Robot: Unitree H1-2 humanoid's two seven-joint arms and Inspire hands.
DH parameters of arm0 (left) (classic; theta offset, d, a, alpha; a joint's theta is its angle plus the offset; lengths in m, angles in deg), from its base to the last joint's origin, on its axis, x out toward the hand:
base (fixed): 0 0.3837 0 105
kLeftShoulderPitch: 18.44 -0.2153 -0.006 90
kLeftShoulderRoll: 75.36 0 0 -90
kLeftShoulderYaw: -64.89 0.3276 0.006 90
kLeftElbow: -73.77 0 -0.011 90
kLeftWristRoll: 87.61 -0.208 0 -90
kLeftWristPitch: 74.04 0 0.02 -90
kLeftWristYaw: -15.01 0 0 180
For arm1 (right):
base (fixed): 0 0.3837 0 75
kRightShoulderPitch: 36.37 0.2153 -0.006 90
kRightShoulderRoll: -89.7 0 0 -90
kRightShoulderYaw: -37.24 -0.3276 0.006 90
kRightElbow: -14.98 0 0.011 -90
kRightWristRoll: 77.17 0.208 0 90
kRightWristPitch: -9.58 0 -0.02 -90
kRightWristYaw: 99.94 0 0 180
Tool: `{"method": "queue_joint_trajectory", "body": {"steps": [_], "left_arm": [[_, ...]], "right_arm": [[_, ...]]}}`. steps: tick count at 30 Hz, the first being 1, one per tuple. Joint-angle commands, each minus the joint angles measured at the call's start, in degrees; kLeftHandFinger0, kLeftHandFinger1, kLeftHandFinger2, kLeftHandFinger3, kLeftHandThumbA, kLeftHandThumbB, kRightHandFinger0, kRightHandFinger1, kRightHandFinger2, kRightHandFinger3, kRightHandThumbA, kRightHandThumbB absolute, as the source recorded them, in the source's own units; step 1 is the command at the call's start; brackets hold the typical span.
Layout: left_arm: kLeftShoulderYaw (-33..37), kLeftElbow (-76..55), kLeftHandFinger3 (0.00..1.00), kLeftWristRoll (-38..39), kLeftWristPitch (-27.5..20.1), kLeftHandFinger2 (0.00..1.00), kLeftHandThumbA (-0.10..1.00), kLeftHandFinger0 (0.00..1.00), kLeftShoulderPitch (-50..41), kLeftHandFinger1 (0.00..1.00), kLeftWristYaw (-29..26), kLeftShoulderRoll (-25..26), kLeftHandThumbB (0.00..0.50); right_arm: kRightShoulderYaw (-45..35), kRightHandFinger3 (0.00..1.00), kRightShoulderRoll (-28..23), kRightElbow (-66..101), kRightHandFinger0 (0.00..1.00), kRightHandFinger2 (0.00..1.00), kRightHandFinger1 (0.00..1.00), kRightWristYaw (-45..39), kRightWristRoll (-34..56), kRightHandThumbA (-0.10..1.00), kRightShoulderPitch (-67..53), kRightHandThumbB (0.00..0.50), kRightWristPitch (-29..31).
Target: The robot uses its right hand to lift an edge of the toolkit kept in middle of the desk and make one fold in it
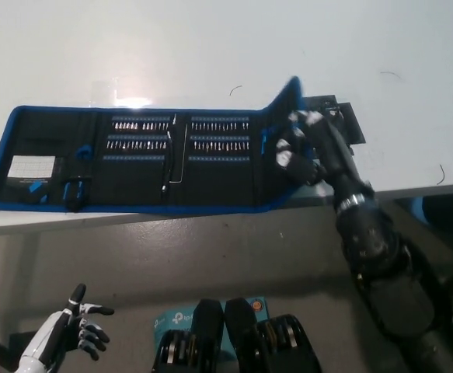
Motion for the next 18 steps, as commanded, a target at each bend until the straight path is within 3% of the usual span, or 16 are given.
{"method": "queue_joint_trajectory", "body": {"steps": [1,4,5,6,9,10,11,12,13,18], "left_arm": [[0.22,-1.98,0.58,-0.21,0.48,0.34,1.00,0.34,0.47,0.35,1.22,2.18,0.500],[0.07,-1.59,0.58,-0.11,0.93,0.36,1.00,0.38,1.35,0.37,1.46,2.34,0.500],[0.03,-1.71,0.58,-0.13,1.24,0.37,1.00,0.39,1.55,0.37,1.48,2.38,0.500],[0.04,-1.63,0.58,-0.13,1.20,0.36,1.00,0.41,1.61,0.37,1.57,2.44,0.500],[0.22,-1.90,0.60,-0.14,1.46,0.36,1.00,0.40,1.93,0.37,1.94,2.91,0.500],[0.41,-2.15,0.60,-0.24,1.52,0.36,1.00,0.40,1.98,0.37,1.99,3.04,0.500],[0.66,-2.20,0.59,-0.38,1.18,0.37,1.00,0.41,2.04,0.38,2.06,3.13,0.500],[0.76,-2.00,0.59,-0.30,0.97,0.37,1.00,0.41,2.20,0.38,2.12,3.15,0.500],[0.81,-1.98,0.59,-0.28,0.97,0.37,1.00,0.40,2.24,0.37,2.12,3.18,0.500],[1.21,-3.00,0.58,-0.52,2.83,0.39,1.00,0.39,2.68,0.38,2.02,3.32,0.500]], "right_arm": [[6.18,0.31,-2.24,3.40,0.20,0.34,0.26,-10.11,-6.17,-0.10,7.19,0.187,-3.66],[8.96,0.32,-2.80,3.41,0.18,0.35,0.25,-11.89,-7.35,-0.10,9.05,0.191,-5.01],[10.26,0.32,-3.17,3.52,0.12,0.33,0.21,-12.81,-8.20,-0.10,9.43,0.214,-4.86],[11.58,0.35,-3.46,3.78,0.13,0.34,0.23,-13.84,-8.78,-0.10,9.53,0.249,-4.35],[15.34,0.39,-3.86,4.64,0.14,0.37,0.26,-17.08,-10.69,-0.10,9.14,0.285,-5.96],[16.34,0.40,-3.50,4.24,0.03,0.26,0.13,-16.95,-11.28,-0.10,8.66,0.278,-5.70],[17.41,0.44,-3.21,4.04,0.00,0.16,0.02,-17.27,-11.97,-0.10,8.12,0.283,-5.89],[18.30,0.47,-2.92,3.31,0.12,0.27,0.17,-18.10,-12.34,-0.10,8.13,0.273,-6.37],[18.45,0.47,-2.94,3.29,0.13,0.28,0.18,-18.23,-12.38,-0.10,8.14,0.275,-6.52],[21.40,0.43,0.27,-1.68,0.00,0.20,0.04,-17.48,-14.67,-0.10,7.51,0.304,-6.58]]}}
